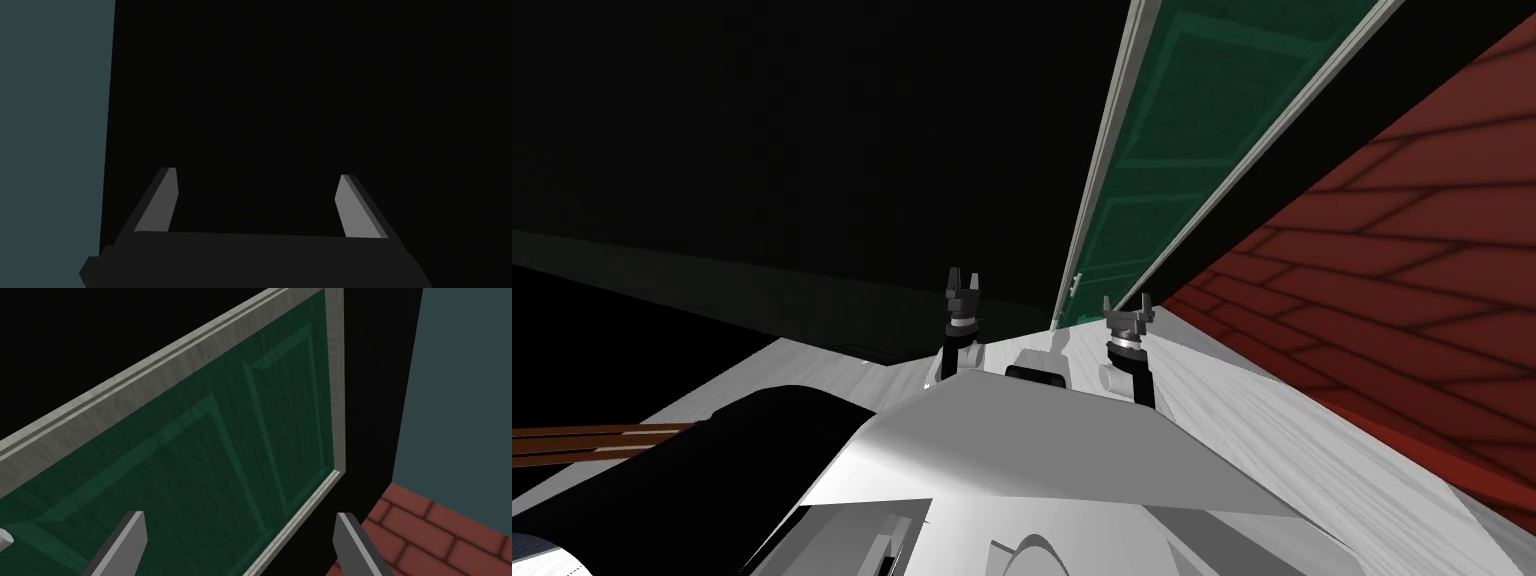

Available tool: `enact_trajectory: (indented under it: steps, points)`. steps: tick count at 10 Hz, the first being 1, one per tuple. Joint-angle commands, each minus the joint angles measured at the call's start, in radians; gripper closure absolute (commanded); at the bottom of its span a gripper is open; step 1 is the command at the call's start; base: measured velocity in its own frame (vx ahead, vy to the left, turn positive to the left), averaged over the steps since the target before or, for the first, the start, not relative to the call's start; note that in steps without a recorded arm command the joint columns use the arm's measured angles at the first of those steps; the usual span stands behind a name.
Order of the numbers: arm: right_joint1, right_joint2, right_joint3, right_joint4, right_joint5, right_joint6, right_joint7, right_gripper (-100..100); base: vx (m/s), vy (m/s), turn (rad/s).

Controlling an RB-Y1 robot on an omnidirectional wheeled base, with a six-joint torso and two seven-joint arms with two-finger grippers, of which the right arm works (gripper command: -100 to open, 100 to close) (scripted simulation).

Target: Pull the door open

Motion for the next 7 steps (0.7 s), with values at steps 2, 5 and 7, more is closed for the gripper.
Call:
enact_trajectory:
  steps: [2,5,7]
  points:
    - [-0.009,-0.011,0.010,0.051,-0.006,-0.015,-0.056,-100,0.047,-0.040,0.053]
    - [-0.030,-0.031,0.026,0.132,-0.017,-0.030,-0.139,-100,0.059,-0.052,0.083]
    - [-0.051,-0.051,0.042,0.201,-0.028,-0.046,-0.203,-100,0.056,-0.051,0.103]
